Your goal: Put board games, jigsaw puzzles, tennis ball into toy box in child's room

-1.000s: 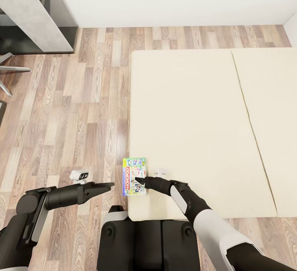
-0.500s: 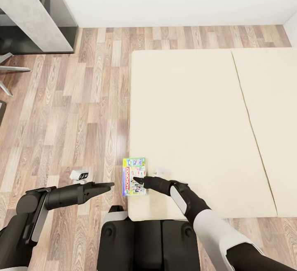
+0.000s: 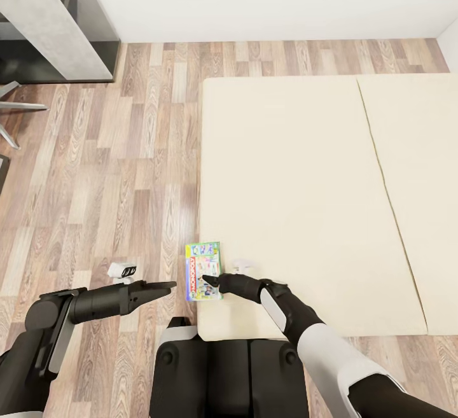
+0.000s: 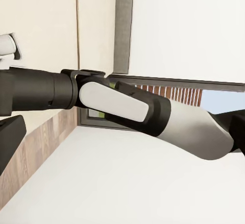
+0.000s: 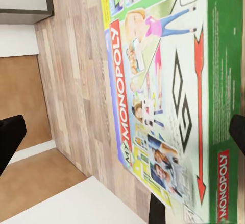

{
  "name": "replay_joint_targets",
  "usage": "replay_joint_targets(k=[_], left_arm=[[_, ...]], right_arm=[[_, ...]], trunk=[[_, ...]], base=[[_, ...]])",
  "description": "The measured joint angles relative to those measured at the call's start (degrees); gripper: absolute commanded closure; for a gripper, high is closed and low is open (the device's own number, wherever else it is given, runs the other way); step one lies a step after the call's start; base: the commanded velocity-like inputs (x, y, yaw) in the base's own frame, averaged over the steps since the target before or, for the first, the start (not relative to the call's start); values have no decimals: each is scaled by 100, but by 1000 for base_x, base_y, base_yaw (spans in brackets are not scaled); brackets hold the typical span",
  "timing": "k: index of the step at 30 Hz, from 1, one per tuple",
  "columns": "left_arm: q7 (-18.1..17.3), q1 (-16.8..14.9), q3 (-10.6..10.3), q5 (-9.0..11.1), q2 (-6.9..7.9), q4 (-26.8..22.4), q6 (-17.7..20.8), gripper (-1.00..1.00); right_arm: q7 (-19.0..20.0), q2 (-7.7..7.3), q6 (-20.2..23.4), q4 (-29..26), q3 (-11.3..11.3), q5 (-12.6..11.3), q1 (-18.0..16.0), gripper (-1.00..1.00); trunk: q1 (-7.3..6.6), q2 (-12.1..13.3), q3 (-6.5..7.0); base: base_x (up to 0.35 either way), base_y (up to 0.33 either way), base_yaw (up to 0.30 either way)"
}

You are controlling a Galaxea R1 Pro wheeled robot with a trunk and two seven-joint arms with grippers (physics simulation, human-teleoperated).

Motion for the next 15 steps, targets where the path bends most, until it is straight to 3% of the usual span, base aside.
replay_joint_targets(k=[15], left_arm=[[0,0,0,-2,0,0,0,-100]], right_arm=[[0,0,-19,-6,4,8,0,-100]], trunk=[[0,0,0]], base=[[0,0,0]])
